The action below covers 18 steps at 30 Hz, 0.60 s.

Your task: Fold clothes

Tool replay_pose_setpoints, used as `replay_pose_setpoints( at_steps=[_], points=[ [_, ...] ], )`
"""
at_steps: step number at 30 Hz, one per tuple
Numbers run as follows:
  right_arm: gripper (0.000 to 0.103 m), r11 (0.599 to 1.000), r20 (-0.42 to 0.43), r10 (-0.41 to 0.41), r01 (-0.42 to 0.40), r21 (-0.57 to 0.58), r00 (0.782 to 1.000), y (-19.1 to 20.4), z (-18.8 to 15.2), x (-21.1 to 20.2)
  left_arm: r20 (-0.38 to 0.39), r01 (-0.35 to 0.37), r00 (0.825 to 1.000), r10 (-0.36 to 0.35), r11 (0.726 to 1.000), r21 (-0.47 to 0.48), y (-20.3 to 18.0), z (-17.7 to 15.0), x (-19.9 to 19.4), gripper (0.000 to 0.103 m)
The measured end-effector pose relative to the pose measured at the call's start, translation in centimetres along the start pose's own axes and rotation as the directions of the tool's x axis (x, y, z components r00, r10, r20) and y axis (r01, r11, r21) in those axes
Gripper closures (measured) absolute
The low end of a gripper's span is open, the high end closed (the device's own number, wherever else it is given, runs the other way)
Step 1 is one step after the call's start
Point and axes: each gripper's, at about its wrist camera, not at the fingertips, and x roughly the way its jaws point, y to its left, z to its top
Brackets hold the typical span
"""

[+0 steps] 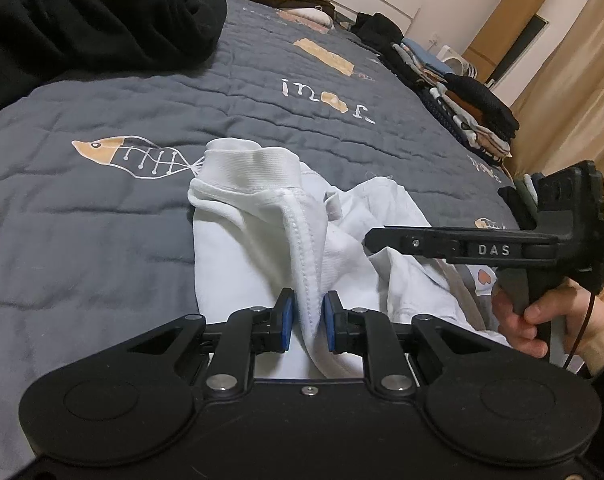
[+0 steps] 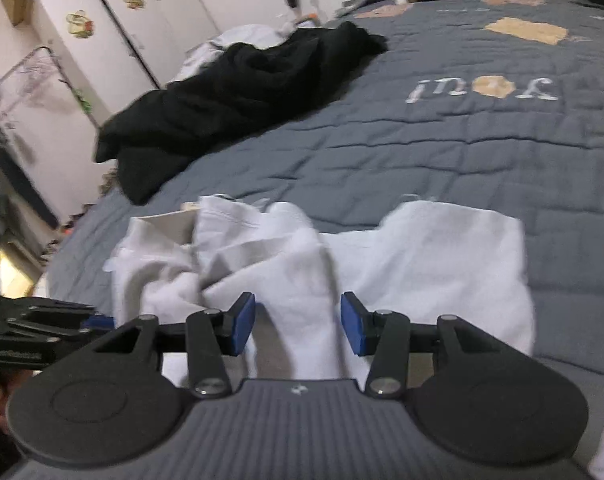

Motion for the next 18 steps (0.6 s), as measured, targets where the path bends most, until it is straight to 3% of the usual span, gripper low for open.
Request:
replay_pose_setpoints(
  at_steps=[1, 2, 3, 5, 8, 11, 14, 18],
  points=[
    [0.067, 1.000, -0.004, 0.008, -0.008, 0.009, 1.000, 0.0, -0.2, 0.0, 0.000, 0.003, 1.000, -0.003, 1.000, -0.004, 0.1, 0.0, 0.0, 0.086],
    [0.083, 1.000, -0.008, 0.016, -0.016, 0.017, 1.000, 0.1, -0.3, 0.0, 0.000, 0.005, 1.000, -0.005, 1.000, -0.005, 0.1, 0.0, 0.0, 0.086],
    [0.091, 0.999, 0.000, 0.019, -0.019, 0.031, 1.000, 0.0, -0.3, -0.3, 0.001, 0.006, 1.000, -0.006, 1.000, -0.003, 0.1, 0.0, 0.0, 0.086],
    [0.097, 0.998, 0.026, 0.019, -0.021, 0.063, 0.999, -0.2, -0.1, -0.9, 0.006, 0.010, 1.000, -0.010, 1.000, -0.003, 0.1, 0.0, -0.1, 0.086],
    [0.100, 0.996, 0.131, 0.006, -0.017, 0.083, 0.991, -0.1, 0.6, -3.6, 0.014, 0.019, 1.000, -0.019, 1.000, -0.006, 0.0, 0.2, -0.2, 0.086],
    [0.103, 0.994, 0.266, -0.084, 0.060, 0.096, 0.960, -0.2, 1.0, -6.5, 0.015, 0.019, 1.000, -0.019, 1.000, -0.007, -0.1, 0.3, -0.1, 0.086],
    [0.103, 0.993, 0.249, -0.067, 0.040, 0.111, 0.966, -1.7, 1.2, -6.9, 0.011, 0.016, 1.000, -0.016, 1.000, -0.001, -0.2, 0.3, 0.0, 0.086],
    [0.089, 0.996, 0.226, -0.031, 0.010, 0.092, 0.974, -2.2, 1.3, -5.2, 0.008, 0.017, 1.000, -0.016, 1.000, -0.006, -0.1, 0.3, 0.0, 0.086]
  ],
)
